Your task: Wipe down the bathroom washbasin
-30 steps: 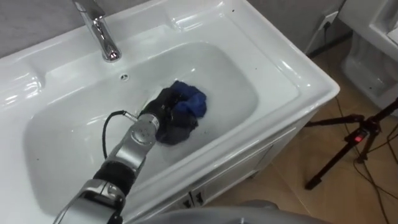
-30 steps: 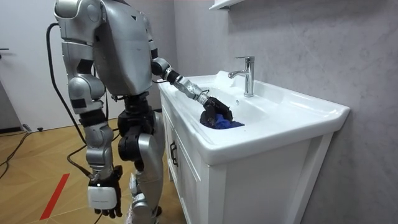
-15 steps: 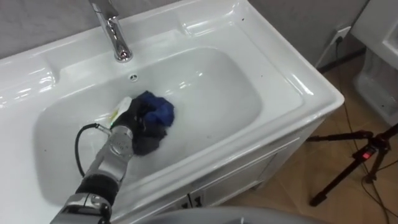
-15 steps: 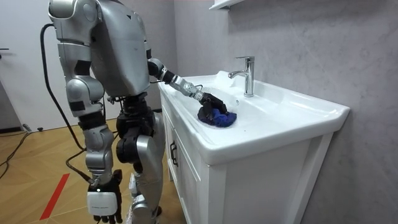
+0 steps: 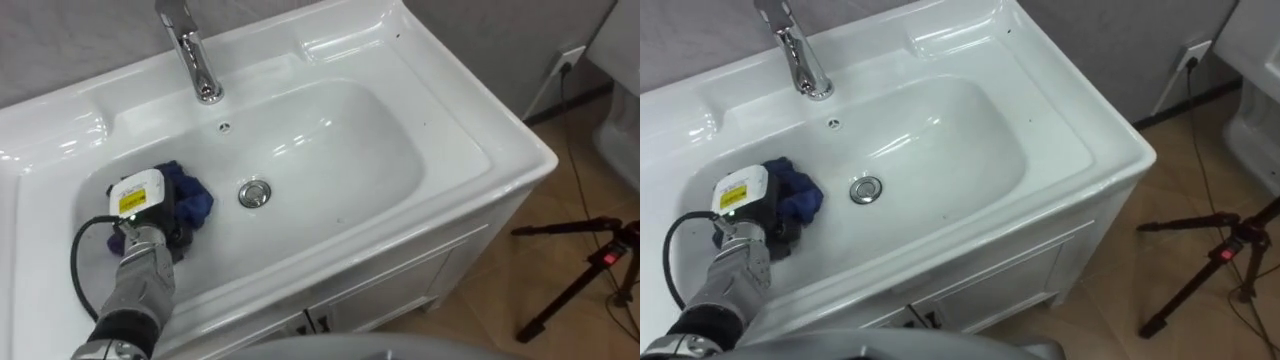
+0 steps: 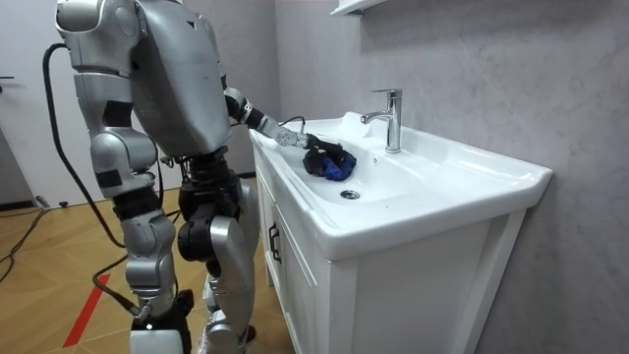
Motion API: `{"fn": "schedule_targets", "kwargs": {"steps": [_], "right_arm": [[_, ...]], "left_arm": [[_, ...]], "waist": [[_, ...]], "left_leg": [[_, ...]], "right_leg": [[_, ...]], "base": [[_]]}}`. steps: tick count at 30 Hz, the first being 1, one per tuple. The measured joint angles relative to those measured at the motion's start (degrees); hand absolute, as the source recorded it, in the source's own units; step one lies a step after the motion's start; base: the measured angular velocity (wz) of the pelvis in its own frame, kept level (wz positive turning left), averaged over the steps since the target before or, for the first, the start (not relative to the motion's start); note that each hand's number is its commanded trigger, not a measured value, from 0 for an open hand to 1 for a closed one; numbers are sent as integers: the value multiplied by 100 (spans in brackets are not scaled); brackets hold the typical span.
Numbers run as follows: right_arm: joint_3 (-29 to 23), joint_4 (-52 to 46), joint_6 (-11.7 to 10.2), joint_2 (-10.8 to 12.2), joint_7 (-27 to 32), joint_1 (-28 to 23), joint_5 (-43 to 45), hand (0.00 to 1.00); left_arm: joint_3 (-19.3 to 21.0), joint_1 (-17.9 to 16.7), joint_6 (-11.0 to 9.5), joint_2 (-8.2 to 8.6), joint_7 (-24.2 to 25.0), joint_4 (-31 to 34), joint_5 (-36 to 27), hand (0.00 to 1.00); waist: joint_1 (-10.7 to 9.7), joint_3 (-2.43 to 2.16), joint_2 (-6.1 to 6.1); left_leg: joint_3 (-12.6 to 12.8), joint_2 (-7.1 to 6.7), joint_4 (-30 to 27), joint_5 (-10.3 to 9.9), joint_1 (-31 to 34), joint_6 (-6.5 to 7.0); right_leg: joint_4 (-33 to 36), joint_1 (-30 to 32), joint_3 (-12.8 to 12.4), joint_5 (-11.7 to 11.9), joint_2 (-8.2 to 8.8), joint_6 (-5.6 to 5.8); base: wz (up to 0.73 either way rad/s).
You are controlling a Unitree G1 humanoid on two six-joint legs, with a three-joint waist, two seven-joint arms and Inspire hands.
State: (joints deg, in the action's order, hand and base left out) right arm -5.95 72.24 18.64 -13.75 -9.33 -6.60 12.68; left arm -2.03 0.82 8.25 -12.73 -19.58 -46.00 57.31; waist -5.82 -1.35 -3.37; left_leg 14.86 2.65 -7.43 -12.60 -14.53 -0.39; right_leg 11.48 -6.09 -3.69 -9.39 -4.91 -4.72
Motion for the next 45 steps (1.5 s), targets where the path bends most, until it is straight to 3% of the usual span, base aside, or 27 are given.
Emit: {"fn": "schedule_targets", "kwargs": {"steps": [7,12,17,28,37,41,43,45], "right_arm": [[-174,12,-69,-1,115,-2,-9,0],[-215,35,-236,-3,124,-10,-125,0],[-203,132,-270,-1,170,-6,-170,0],[-155,191,-304,11,162,9,-362,0],[260,194,-307,29,169,32,-512,0],[259,186,-304,53,166,46,-519,0],[266,186,-306,58,165,64,-533,0],[321,188,-308,84,167,99,-556,0]], "left_arm": [[20,-109,0,0,-289,-62,53,100],[21,-184,0,0,-425,-62,76,100],[21,-218,1,-4,-476,-61,76,100],[97,-250,41,-6,-467,-66,-41,100],[124,-79,100,-2,-246,-66,-847,100],[131,165,158,78,-165,-193,-1301,100],[135,359,165,92,-47,-263,-1616,100],[107,571,192,163,107,-295,-2016,100]], "waist": [[-1,3,-26],[-6,3,-25],[-6,2,-20],[-6,8,-14],[-23,30,19],[-40,53,54],[-58,71,71],[-108,131,102]], "left_leg": [[-33,51,0,13,-2,-23],[-158,67,-3,25,-15,-42],[-330,75,-4,40,-12,-66],[-328,106,-2,48,-32,-81],[-401,107,4,51,-52,-88],[-402,101,3,51,-40,-88],[-415,98,-7,51,-25,-88],[-423,90,-4,53,-7,-90]], "right_leg": [[-101,-56,-6,28,-44,-63],[-92,-89,60,-10,-60,-124],[-86,-112,78,-42,-70,-174],[-65,-108,28,-83,-112,-229],[-59,-121,16,-83,-113,-230],[-59,-123,16,-81,-106,-222],[-63,-122,51,-79,-94,-216],[-72,-118,72,-82,-87,-198]], "base": [[0],[4],[5],[-1],[0],[1],[9],[14]]}}
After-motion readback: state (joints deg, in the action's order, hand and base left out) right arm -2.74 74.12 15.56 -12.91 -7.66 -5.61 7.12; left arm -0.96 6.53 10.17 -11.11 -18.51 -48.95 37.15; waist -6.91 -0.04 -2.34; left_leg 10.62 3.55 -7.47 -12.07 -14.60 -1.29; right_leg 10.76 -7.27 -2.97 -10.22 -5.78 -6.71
